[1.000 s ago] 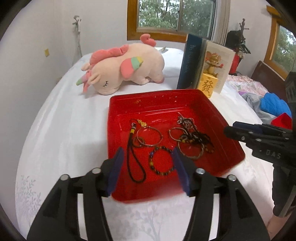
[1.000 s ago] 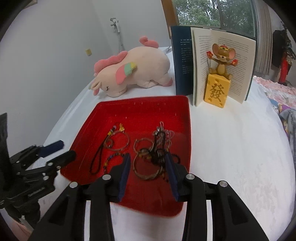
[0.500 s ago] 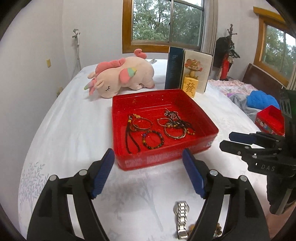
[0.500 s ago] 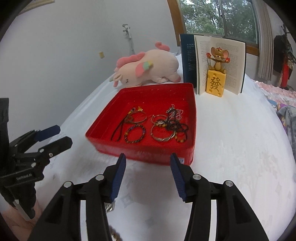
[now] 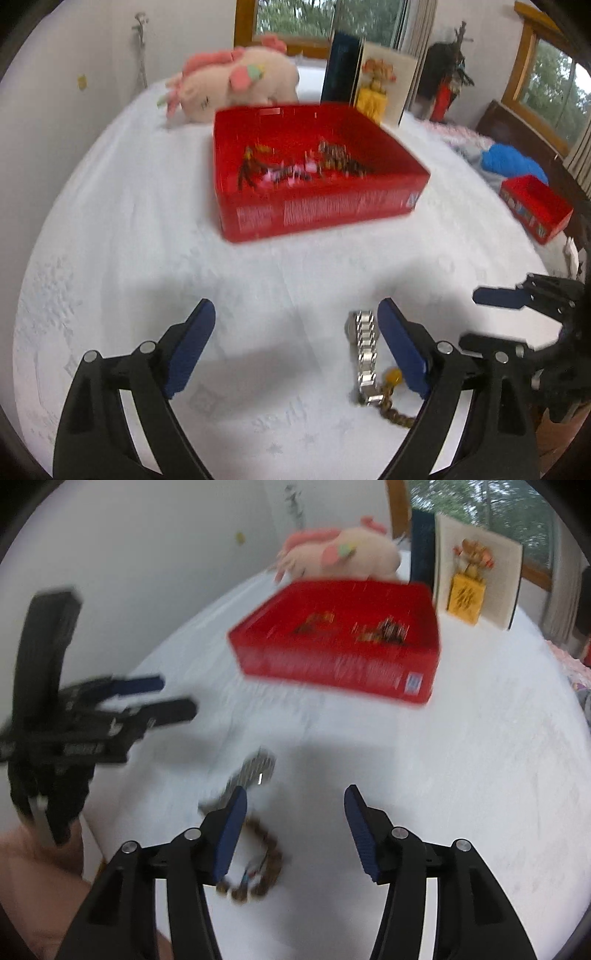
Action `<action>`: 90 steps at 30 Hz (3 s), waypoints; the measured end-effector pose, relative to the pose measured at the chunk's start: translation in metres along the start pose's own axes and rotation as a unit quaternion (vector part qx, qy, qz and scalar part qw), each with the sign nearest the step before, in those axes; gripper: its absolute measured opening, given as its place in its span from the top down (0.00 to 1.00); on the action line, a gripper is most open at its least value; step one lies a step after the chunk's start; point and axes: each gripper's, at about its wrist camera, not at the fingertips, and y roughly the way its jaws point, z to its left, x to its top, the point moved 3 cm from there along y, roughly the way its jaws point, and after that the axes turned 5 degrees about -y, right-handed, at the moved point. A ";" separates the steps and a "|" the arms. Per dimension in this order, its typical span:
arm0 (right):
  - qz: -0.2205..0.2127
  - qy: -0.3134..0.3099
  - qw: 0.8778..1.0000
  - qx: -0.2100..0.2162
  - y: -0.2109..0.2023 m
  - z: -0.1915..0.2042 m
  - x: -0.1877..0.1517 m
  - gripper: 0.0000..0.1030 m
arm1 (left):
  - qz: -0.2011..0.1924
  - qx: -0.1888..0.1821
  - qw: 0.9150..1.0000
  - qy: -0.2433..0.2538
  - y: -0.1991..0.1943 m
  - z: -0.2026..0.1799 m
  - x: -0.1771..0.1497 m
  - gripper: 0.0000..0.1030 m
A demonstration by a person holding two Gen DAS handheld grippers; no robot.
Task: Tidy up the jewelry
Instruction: 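Move both tools back toward the silver watch and wooden bead bracelet, then grasp the silver watch with the left tool while the right tool grasps the wooden bead bracelet, then carry the watch and bead bracelet into the red tray and open both tools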
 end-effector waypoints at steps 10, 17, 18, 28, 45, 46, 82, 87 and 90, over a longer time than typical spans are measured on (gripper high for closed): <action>0.036 -0.008 0.999 0.014 0.008 0.011 -0.025 0.47 | 0.039 0.011 0.999 0.022 0.022 -0.016 -0.023 0.14; 0.058 -0.010 0.998 0.021 0.023 0.018 -0.032 0.49 | 0.053 0.027 0.998 0.024 0.039 -0.025 -0.030 0.16; 0.059 -0.011 0.998 0.021 0.024 0.019 -0.033 0.49 | 0.056 0.027 0.998 0.024 0.041 -0.026 -0.031 0.17; 0.061 -0.031 0.998 -0.010 0.031 0.019 -0.032 0.62 | 0.083 0.024 0.996 0.035 0.061 -0.031 -0.034 0.25; 0.044 0.008 0.998 -0.035 0.020 -0.016 -0.040 0.89 | 0.082 0.015 0.996 0.017 0.058 -0.010 -0.026 0.84; 0.046 0.006 0.998 -0.034 0.020 -0.016 -0.040 0.89 | 0.081 0.015 0.996 0.017 0.058 -0.010 -0.026 0.84; -0.046 0.021 0.996 -0.071 -0.040 -0.042 0.010 0.90 | 0.017 -0.016 1.000 -0.013 0.008 0.002 -0.010 0.85; -0.058 0.016 0.996 -0.073 -0.047 -0.042 0.021 0.90 | -0.006 -0.023 1.000 -0.016 -0.008 0.003 0.001 0.85; -0.063 0.013 0.995 -0.072 -0.049 -0.041 0.029 0.90 | -0.020 -0.027 0.999 -0.017 -0.016 0.002 0.008 0.85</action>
